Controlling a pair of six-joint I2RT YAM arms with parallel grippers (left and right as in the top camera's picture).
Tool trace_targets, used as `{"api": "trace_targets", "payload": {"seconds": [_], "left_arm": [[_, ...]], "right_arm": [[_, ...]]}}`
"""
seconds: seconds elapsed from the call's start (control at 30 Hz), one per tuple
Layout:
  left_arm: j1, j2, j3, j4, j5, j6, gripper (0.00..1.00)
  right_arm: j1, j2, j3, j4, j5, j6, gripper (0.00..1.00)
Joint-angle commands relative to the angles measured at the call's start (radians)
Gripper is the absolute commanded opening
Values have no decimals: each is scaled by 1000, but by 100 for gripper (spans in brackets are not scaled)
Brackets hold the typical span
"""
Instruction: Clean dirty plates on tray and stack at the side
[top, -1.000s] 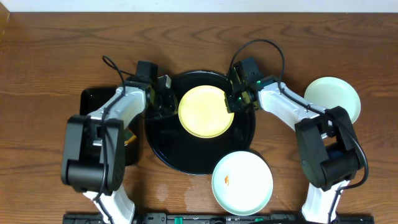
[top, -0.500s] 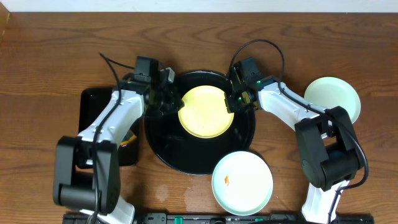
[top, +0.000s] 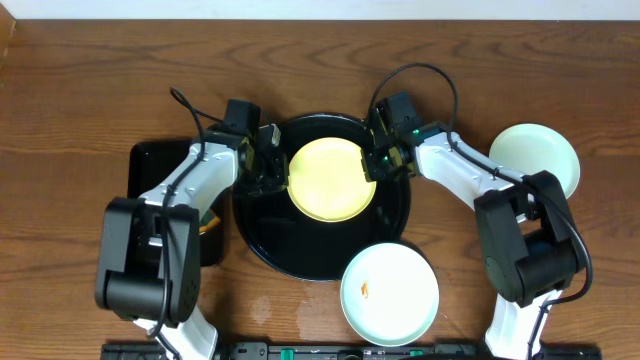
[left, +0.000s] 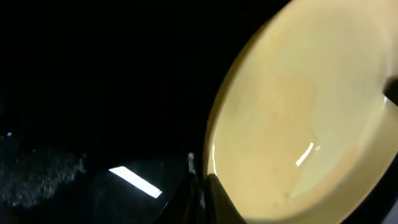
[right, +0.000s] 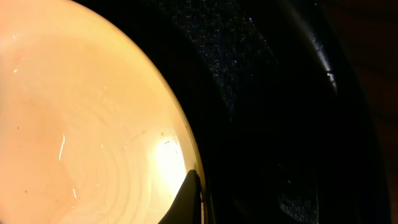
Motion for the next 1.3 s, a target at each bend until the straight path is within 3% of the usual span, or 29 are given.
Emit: {"api": "trace_targets", "payload": {"seconds": [0.0, 0.4, 0.7, 0.87, 1.0, 1.03, 1.13, 1.17, 1.27], "left_arm": [[-2, 38, -25, 7, -28, 18, 8], [-1, 79, -33, 34, -92, 16, 7], [2, 137, -33, 60, -101, 16, 8], [3, 137, -33, 64, -99, 17, 8], [3, 137, -33, 64, -99, 17, 7], [3, 137, -33, 64, -99, 17, 8], [3, 137, -33, 64, -99, 17, 8], [3, 137, -33, 64, -99, 17, 7], [3, 136, -26, 63, -99, 17, 7]], "right_arm": [[-3, 36, -20, -19, -6, -3, 1], [-5, -2, -19, -52, -86, -4, 1], [-16, -21, -19, -52, -389, -16, 4], [-16, -21, -19, -21, -543, -27, 18], [-14, -21, -19, 8, -605, -26, 43], [-14, -21, -19, 12, -605, -21, 40], [-14, -21, -19, 19, -604, -15, 8], [-14, -21, -19, 23, -604, -15, 2], [-14, -21, -19, 38, -604, -14, 1]]}}
